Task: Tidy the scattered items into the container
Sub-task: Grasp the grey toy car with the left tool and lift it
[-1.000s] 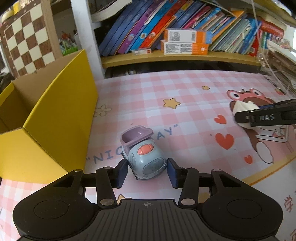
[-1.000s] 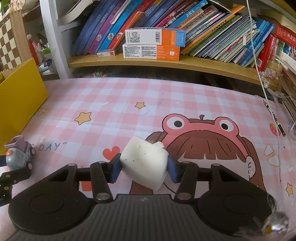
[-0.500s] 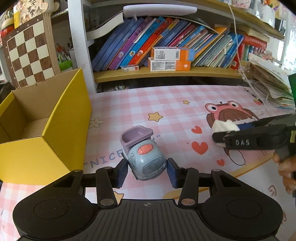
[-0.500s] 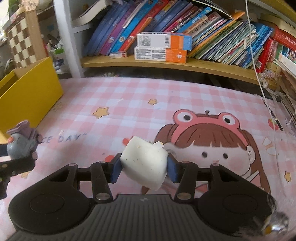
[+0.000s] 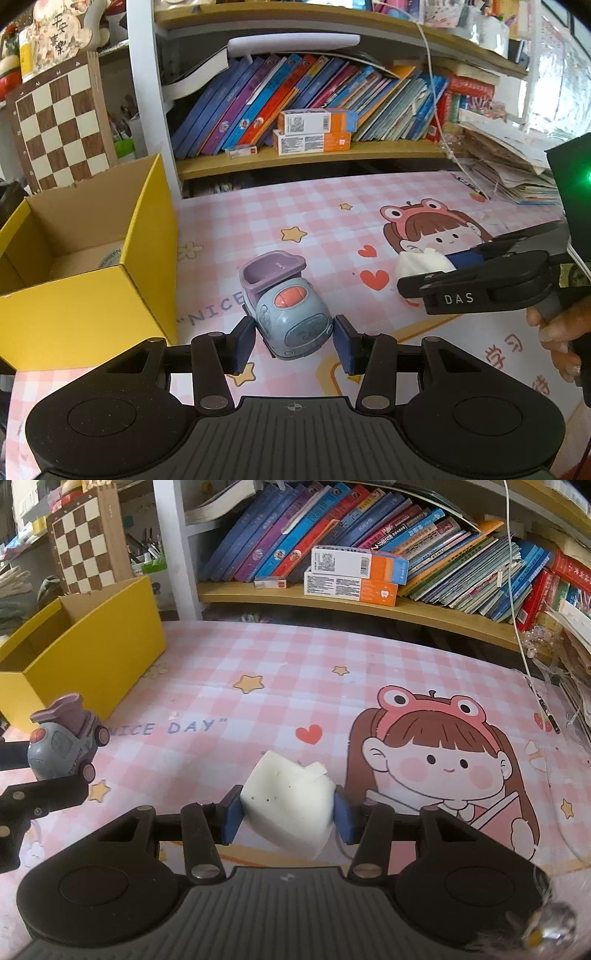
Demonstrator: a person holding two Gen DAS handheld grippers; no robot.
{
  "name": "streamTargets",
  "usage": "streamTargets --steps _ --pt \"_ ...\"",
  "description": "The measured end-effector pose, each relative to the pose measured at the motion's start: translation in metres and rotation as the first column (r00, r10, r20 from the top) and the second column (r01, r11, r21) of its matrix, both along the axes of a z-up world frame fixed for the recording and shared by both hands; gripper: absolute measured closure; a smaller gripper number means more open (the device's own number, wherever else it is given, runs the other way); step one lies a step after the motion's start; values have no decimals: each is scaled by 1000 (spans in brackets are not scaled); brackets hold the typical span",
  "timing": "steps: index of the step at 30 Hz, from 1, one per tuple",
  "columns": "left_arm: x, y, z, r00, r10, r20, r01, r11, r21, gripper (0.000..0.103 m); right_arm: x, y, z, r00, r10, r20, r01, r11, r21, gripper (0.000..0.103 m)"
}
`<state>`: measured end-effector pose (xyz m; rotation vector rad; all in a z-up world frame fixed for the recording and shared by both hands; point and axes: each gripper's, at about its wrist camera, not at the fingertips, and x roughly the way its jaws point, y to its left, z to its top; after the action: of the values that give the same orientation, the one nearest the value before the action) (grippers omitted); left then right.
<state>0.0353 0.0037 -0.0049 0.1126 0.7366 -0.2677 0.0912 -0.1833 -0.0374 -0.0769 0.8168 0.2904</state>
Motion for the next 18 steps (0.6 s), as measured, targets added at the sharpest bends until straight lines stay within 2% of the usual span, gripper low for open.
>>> streamTargets --steps 18 --pt "-29 58 31 996 -60 65 65 995 -76 59 -26 57 37 999 -3 40 1 1000 30 55"
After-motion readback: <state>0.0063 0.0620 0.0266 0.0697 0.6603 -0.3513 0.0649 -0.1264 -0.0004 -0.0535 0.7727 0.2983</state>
